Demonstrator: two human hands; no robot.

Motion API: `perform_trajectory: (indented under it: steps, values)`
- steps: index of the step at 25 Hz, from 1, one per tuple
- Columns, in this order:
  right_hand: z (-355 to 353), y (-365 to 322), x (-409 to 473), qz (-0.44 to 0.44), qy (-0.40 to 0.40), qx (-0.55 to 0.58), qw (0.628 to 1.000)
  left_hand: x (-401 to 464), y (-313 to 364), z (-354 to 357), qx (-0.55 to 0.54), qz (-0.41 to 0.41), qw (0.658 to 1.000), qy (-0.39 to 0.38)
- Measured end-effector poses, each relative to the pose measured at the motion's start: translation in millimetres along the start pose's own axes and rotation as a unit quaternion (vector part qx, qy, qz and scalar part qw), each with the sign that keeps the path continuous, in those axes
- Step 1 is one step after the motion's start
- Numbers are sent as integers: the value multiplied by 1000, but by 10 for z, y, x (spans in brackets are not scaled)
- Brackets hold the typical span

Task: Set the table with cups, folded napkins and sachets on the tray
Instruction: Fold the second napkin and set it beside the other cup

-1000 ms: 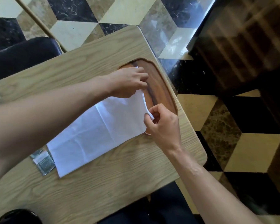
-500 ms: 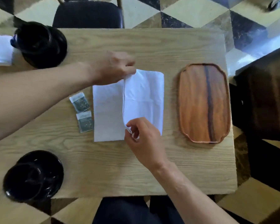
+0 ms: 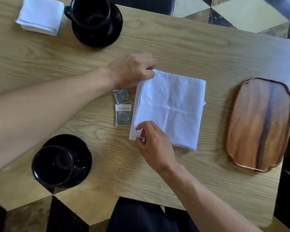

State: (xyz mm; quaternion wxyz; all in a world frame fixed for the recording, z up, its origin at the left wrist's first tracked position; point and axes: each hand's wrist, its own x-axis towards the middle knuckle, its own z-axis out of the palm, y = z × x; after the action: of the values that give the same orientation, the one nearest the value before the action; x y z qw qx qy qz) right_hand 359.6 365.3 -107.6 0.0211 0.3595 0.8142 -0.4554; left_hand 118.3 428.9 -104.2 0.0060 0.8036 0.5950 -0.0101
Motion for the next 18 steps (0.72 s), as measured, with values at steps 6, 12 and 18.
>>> perform_trajectory:
  steps: [6,12,18]
  values:
    - [49,15,16,-10,-27,-39,999,-166,-77,56,35,72,995,62]
    - [98,19,-3,-36,-34,-90,995,-268,-151,163,87,127,987,53]
    - [-4,-19,-4,-12,-48,-63,997,-290,-10,103,13,16,1000,22]
